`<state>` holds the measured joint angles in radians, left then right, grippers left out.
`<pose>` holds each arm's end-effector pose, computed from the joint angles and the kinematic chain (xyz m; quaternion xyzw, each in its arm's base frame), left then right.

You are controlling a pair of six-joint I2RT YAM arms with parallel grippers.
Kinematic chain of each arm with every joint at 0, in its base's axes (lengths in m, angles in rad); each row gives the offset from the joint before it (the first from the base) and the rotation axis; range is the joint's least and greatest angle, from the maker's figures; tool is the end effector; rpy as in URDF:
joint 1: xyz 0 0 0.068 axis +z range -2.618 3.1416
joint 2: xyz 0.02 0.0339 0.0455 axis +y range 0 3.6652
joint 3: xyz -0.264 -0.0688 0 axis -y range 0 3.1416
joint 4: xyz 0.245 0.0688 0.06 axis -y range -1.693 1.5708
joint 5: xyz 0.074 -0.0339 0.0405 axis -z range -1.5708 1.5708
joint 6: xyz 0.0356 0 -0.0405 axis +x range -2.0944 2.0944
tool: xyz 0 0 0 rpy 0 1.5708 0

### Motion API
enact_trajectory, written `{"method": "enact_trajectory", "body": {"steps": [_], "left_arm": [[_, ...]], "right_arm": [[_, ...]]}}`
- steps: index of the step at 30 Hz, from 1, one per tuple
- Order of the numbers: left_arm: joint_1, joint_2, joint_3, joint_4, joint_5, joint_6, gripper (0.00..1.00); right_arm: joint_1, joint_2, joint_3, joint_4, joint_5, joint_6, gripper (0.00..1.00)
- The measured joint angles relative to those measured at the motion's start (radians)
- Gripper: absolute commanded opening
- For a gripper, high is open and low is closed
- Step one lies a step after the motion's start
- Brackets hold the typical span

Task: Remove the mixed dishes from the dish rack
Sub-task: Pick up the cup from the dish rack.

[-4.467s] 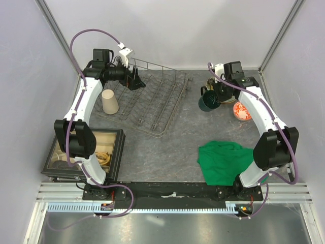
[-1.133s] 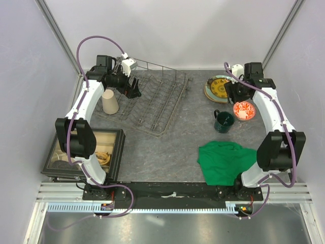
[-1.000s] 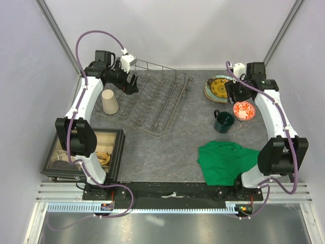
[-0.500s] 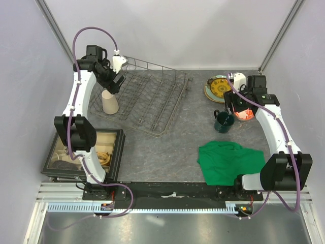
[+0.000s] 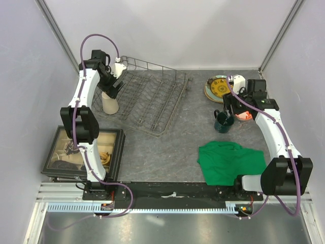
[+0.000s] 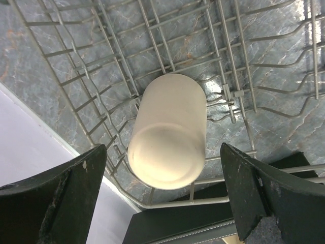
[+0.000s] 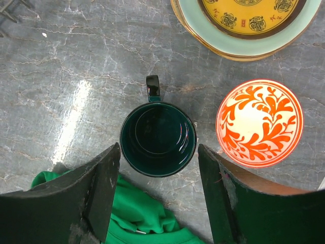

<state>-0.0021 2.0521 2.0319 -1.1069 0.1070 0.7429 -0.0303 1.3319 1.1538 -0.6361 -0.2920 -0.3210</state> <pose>0.4353 -0.0047 0.3037 0.3655 0.9030 0.0309 0.2237 0.2837 0.0017 0.3070 -0.1863 0.9019 0.0693 0.3834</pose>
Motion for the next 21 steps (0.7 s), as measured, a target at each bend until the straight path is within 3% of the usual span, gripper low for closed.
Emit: {"method": "enact_trajectory", "body": {"steps": [21], "left_arm": [[0.0,0.027,-0.027,-0.006,-0.027,0.0,0.99]], "right_arm": [[0.0,-0.009,-0.011,0.017,0.0,0.0,0.71]]}}
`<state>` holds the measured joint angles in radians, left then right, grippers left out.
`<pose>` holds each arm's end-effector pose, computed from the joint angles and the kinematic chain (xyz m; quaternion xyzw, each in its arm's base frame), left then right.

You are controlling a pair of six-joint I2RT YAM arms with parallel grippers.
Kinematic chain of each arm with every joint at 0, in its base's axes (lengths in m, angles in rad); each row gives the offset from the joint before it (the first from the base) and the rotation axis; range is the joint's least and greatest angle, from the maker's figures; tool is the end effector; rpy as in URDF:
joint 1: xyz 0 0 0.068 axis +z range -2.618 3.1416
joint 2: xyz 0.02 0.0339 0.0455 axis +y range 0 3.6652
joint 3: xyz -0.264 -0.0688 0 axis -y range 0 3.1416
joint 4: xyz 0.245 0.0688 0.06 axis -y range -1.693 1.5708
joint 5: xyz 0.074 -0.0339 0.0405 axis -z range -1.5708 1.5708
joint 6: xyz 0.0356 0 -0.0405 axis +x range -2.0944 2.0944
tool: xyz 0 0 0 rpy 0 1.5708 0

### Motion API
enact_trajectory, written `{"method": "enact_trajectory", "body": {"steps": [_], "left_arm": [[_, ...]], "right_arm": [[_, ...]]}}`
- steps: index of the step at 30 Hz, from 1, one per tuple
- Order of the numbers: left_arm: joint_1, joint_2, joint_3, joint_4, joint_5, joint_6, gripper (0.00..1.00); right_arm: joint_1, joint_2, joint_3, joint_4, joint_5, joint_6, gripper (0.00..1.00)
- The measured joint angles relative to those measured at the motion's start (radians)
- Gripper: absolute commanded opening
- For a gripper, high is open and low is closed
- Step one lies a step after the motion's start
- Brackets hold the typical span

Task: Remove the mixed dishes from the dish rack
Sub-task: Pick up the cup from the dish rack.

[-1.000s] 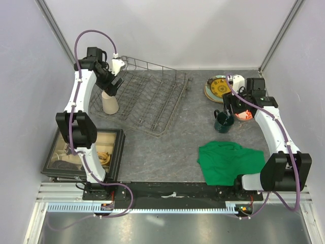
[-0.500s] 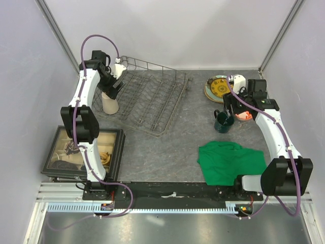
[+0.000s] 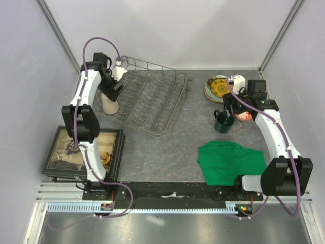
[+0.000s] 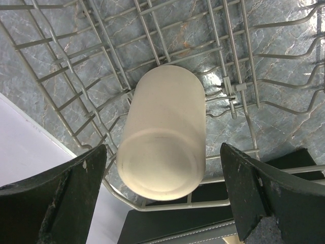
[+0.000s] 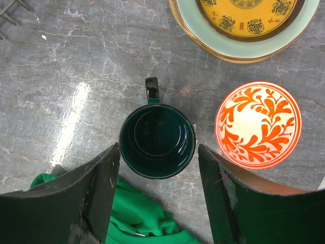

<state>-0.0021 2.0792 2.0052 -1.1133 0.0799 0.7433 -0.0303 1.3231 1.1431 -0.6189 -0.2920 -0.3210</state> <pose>0.4382 -0.0038 0.2843 0.3643 0.9108 0.0324 0.1917 0.2826 0.0017 0.3072 -0.1869 0.8990 0.0676 0.3903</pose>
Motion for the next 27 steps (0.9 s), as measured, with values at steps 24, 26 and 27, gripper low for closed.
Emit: {"method": "enact_trajectory", "body": {"steps": [24,26,27], "left_arm": [[0.0,0.026,0.002,-0.016,0.001,0.01,0.58],[0.0,0.027,0.01,-0.027,0.002,0.01,0.57],[0.0,0.028,0.018,-0.034,0.003,0.009,0.55]], "right_arm": [[0.0,0.0,-0.032,0.021,0.0,0.0,0.7],[0.0,0.0,-0.035,0.021,-0.001,0.0,0.71],[0.0,0.0,-0.036,0.021,-0.001,0.0,0.71]]}}
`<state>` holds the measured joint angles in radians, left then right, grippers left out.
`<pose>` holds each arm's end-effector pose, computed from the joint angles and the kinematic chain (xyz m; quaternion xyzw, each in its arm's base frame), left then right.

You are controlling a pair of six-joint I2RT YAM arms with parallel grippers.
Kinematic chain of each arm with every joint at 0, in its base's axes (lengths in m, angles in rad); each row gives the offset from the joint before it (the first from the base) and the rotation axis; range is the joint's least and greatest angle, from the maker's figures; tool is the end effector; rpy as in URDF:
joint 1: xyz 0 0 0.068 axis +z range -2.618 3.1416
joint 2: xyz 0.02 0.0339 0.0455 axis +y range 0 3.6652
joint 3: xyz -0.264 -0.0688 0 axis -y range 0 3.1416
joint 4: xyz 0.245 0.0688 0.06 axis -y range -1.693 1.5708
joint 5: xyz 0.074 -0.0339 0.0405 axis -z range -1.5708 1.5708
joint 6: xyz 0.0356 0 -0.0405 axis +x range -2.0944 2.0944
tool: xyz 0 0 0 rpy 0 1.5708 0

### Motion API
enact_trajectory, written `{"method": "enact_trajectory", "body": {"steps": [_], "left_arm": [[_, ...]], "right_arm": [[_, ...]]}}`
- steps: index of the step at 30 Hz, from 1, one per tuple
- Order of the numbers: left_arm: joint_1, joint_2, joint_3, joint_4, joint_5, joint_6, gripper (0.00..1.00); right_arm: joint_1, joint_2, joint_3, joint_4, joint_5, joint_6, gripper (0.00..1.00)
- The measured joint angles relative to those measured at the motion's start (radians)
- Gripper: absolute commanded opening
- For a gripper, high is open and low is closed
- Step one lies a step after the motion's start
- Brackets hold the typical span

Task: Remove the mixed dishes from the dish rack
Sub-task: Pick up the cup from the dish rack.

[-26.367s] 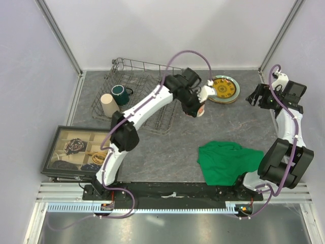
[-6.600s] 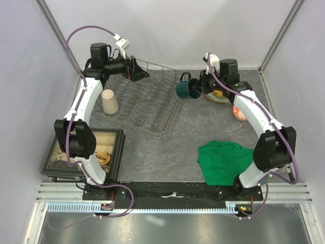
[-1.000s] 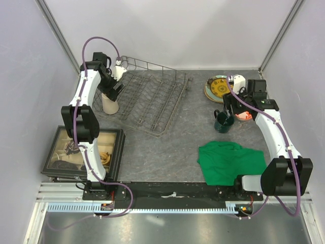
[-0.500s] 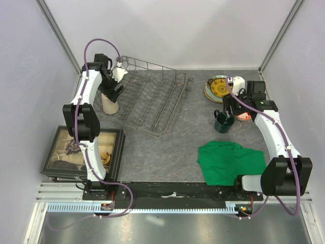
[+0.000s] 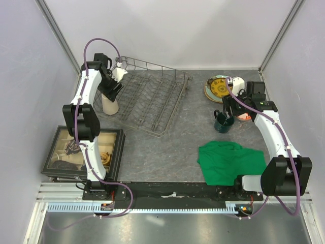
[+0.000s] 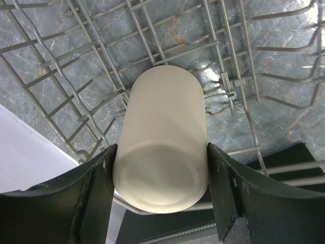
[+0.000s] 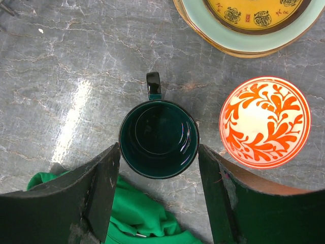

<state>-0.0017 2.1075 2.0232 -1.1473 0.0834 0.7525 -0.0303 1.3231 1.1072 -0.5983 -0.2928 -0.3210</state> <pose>0.4406 -0.0037 0.2763 0.3692 0.9130 0.0236 0.1720 0.2818 0.0017 0.2970 -0.1865 0.9019 0.0696 0.3835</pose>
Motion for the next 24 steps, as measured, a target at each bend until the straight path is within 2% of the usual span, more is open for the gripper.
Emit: {"method": "enact_trajectory", "body": {"steps": [6,13,19,24], "left_arm": [[0.0,0.006,0.068,-0.037,0.007,0.0,0.4],[0.0,0.006,0.188,-0.072,0.069,-0.001,0.32],[0.0,-0.008,0.254,-0.1,0.248,-0.03,0.27],[0.0,-0.071,0.257,-0.115,0.458,-0.089,0.22]], "right_arm": [[0.0,0.0,-0.002,0.0,-0.001,0.0,0.71],[0.0,0.0,-0.002,0.0,-0.003,0.003,0.71],[0.0,0.0,0.0,-0.001,-0.029,0.008,0.7],[0.0,0.0,0.035,-0.008,-0.104,0.023,0.7]]}}
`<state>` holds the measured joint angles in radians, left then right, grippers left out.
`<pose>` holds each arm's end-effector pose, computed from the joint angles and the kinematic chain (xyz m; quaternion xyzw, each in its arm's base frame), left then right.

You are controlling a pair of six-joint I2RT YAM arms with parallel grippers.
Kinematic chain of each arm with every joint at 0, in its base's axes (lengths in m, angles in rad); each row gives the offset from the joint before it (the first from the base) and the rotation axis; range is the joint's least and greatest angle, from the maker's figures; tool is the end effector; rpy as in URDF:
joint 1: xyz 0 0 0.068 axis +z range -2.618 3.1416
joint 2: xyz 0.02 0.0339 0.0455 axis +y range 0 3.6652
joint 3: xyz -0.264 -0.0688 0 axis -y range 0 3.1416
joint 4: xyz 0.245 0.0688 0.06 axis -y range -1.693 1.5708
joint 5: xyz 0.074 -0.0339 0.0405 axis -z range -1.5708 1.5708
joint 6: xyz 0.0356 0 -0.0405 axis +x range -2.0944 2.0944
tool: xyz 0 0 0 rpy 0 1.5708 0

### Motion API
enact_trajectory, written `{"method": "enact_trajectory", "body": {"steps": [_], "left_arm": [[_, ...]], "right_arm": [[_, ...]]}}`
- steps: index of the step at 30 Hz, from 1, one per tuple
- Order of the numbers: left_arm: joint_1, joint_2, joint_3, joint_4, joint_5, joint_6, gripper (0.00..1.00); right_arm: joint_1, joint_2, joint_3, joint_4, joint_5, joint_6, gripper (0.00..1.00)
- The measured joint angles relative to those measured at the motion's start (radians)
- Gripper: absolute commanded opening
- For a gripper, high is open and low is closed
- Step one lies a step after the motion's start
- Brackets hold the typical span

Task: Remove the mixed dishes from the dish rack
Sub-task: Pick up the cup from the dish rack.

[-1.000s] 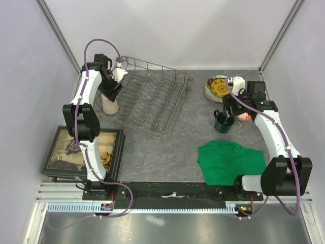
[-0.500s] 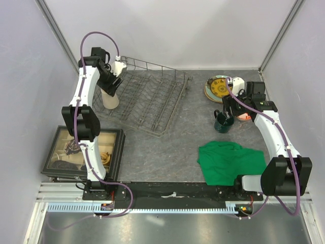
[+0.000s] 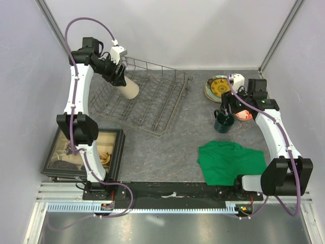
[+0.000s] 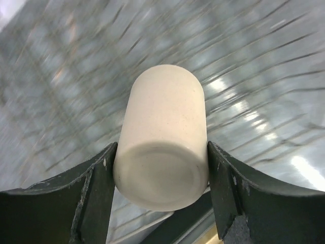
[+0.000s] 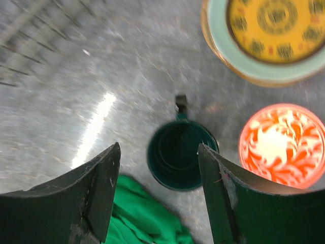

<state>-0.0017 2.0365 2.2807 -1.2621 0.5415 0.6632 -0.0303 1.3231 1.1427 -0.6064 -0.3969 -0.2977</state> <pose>0.4166 -0.0191 0.3779 0.3715 0.8524 -0.1579 0.3323 0.2828 0.0052 0.3089 -0.1954 0.8879 0.1186 0.3993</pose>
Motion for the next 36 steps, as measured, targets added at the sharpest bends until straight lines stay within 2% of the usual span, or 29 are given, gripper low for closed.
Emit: {"method": "enact_trajectory", "body": {"steps": [8,12,14,15,19,22,23,25,28,36], "left_arm": [[0.0,-0.112,-0.017,0.038,0.435,-0.159,0.17],[0.0,-0.164,-0.116,0.145,0.651,-0.296,0.14],[0.0,-0.197,-0.22,0.269,0.758,-0.4,0.13],[0.0,-0.202,-0.237,0.282,0.771,-0.417,0.13],[0.0,-0.287,-0.495,0.612,0.844,-0.659,0.11],[0.0,-0.36,-0.728,1.051,0.875,-0.996,0.09],[0.0,-0.365,-0.761,1.145,0.882,-1.077,0.09],[0.0,-0.365,-0.808,1.371,0.889,-1.261,0.08],[0.0,-0.363,-0.825,1.607,0.893,-1.447,0.07],[0.0,-0.345,-0.876,2.055,0.894,-1.788,0.07]], "right_arm": [[0.0,0.0,0.083,0.051,-0.245,0.069,0.67],[0.005,0.01,0.085,0.12,-0.377,0.132,0.64],[0.013,0.027,0.085,0.182,-0.443,0.188,0.61],[0.015,0.033,0.08,0.22,-0.466,0.217,0.61],[0.052,0.024,-0.022,0.512,-0.532,0.409,0.59],[0.116,0.029,-0.064,0.637,-0.547,0.502,0.58],[0.137,0.034,-0.064,0.666,-0.549,0.521,0.58],[0.188,0.042,-0.061,0.716,-0.549,0.552,0.58],[0.258,0.067,-0.043,0.772,-0.544,0.589,0.57],[0.334,0.154,-0.001,0.885,-0.517,0.666,0.55]]}}
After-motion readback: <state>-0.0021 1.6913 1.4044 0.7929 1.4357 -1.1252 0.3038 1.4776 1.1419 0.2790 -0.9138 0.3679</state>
